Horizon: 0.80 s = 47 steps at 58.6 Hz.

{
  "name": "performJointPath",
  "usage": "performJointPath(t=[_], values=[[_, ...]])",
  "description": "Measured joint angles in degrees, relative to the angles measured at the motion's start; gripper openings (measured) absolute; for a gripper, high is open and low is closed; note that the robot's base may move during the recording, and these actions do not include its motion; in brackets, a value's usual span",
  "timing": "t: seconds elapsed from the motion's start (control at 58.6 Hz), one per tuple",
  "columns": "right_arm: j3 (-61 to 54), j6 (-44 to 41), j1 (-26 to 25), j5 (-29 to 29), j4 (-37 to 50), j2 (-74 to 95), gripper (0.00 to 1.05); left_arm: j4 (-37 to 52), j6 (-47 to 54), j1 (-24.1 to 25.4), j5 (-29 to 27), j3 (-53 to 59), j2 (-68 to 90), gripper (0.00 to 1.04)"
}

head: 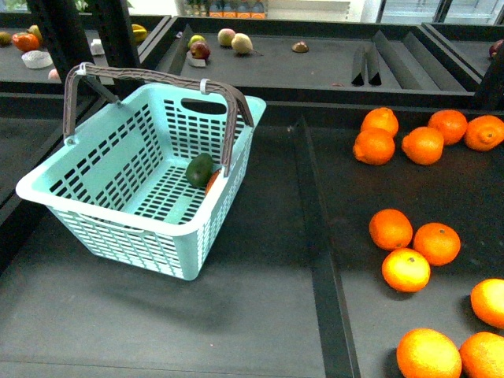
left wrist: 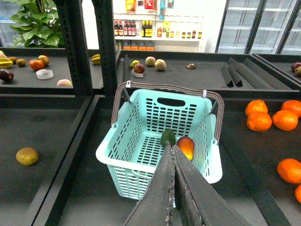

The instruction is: Pick mango and avocado into basket

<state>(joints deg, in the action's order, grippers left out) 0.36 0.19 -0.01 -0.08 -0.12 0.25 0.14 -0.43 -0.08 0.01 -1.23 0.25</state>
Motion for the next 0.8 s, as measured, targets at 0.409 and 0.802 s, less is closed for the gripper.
performJointPath(t=[0.409, 0.802], values=[[0.00, 0.00, 0.00, 0.00, 0.00, 0.00, 0.97, 0.00, 0.00, 0.02, 0.00, 0.00, 0.00, 0.28], [0.00, 0.00, 0.00, 0.00, 0.00, 0.00, 0.97, 0.00, 0.02, 0.02, 0.00, 0.00, 0.00, 0.97]])
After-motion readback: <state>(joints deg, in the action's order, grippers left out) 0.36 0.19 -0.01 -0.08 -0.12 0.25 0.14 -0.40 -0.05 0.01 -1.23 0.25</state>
